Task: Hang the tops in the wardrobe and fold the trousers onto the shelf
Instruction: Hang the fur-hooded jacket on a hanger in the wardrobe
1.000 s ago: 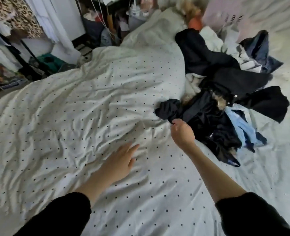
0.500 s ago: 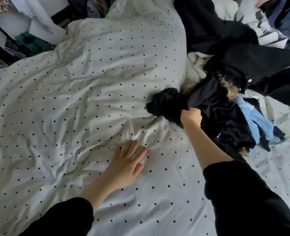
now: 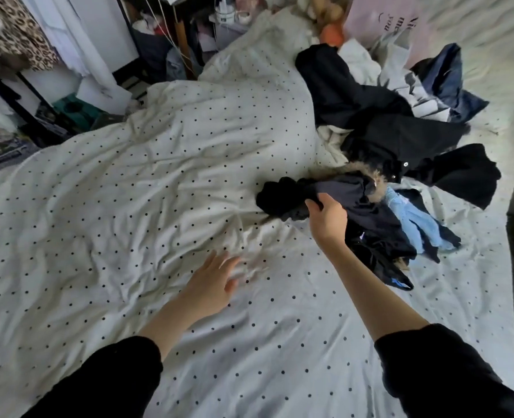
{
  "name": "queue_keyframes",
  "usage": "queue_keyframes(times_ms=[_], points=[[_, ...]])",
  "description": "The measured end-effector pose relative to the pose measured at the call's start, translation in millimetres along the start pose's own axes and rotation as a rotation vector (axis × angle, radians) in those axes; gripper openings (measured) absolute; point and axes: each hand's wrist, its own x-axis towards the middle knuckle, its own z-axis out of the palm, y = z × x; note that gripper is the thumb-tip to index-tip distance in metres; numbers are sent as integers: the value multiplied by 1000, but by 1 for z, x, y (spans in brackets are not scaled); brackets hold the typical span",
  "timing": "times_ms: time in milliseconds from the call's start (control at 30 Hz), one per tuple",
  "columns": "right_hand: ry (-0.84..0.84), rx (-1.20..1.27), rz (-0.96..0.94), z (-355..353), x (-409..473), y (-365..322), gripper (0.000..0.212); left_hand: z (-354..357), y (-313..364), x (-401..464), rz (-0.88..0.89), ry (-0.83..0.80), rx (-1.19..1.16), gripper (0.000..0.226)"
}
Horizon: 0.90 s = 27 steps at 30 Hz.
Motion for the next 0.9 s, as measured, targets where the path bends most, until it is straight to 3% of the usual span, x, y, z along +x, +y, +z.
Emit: queue_keyframes(times_ms=[67, 167, 467, 733, 833, 900], points=[[48, -40, -61, -22, -17, -19, 46, -8, 1, -15, 19, 49, -16, 52], [60, -91, -124, -42, -50, -46, 51, -18, 8, -39, 39, 78, -52, 51], [116, -87, -461, -83, -124, -139, 42, -70, 37, -116, 200, 304, -258, 52], [-192, 20, -822, -67, -188, -245, 53, -131, 16, -178, 141, 701, -613, 67], [-343, 103, -900, -36, -220, -286, 53, -139, -19, -218, 24, 843, -623, 58], [-415, 126, -936, -13, -237, -305, 52, -137, -43, -241, -62, 886, -624, 40]])
